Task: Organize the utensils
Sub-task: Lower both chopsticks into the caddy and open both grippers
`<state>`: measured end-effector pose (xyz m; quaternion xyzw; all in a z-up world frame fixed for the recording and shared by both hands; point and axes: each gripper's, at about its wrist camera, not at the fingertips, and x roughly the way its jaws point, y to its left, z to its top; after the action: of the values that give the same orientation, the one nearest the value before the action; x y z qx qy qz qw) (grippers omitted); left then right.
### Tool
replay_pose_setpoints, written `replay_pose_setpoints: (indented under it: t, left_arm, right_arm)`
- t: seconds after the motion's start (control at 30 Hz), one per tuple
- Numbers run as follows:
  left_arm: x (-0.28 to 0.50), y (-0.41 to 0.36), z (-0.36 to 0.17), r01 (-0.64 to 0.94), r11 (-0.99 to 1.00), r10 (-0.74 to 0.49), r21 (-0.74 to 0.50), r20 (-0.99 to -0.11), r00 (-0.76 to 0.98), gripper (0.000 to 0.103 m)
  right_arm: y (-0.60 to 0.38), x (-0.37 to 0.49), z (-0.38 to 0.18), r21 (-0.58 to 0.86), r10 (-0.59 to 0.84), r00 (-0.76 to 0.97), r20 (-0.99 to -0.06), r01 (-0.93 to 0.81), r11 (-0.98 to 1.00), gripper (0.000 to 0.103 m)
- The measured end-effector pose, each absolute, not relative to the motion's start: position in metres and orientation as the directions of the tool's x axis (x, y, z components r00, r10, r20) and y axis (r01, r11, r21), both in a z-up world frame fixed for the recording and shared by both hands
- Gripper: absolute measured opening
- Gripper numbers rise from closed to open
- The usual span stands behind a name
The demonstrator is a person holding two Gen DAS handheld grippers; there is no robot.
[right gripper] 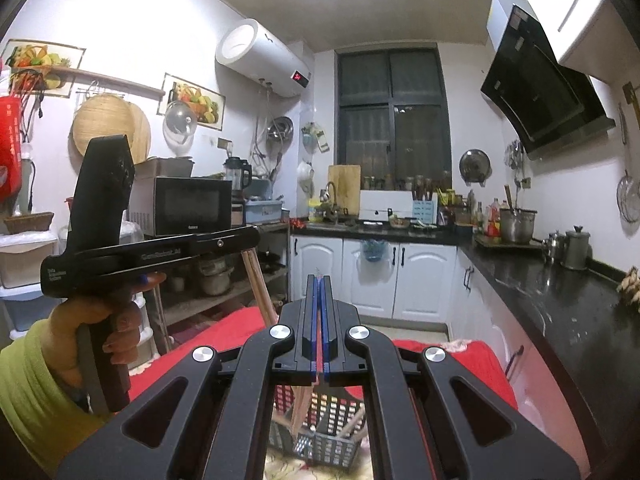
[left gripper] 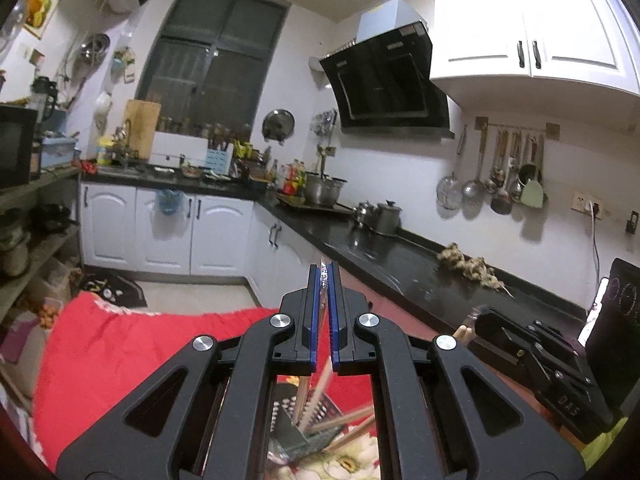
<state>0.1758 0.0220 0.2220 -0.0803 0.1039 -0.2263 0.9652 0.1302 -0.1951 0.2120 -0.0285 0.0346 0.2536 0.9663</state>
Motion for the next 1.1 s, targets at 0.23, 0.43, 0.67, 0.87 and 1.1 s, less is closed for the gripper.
replay_pose_setpoints:
  t: [0.23,0.43,0.67,0.87,1.1]
  left_arm:
    - [0.183,0.034,0.228,0.377,0.908,-0.406,-0.185,-0.164,0.899,0.002]
    - [0.193,0.041,0.218,0.345,0.921,-0.376,-0.179,-0.192,0.906,0.002]
    - [0.201,0.044,0.204,0.329,0.927,-0.365,-0.183,-0.222,0.904,0.002]
    - [0.208,0.045,0.188,0.319,0.929,-0.359,-0.185,-0.251,0.899,0.002]
    - [0.217,0.044,0.17,0.305,0.933,-0.35,-0.193,-0.282,0.893,0.002]
  right_arm:
    - [-0.185,0.152,0.219,-0.039,0.478,0.875,-0.072,-0.482,0.876,0.002]
    - [-0.178,0.169,0.214,-0.043,0.464,0.882,-0.082,-0.468,0.883,0.002]
    - [-0.168,0.186,0.2,-0.038,0.454,0.885,-0.106,-0.46,0.887,0.002]
    - [-0.161,0.198,0.187,-0.031,0.454,0.88,-0.14,-0.463,0.886,0.002]
    - [-0.156,0.207,0.171,-0.017,0.447,0.877,-0.176,-0.456,0.89,0.002]
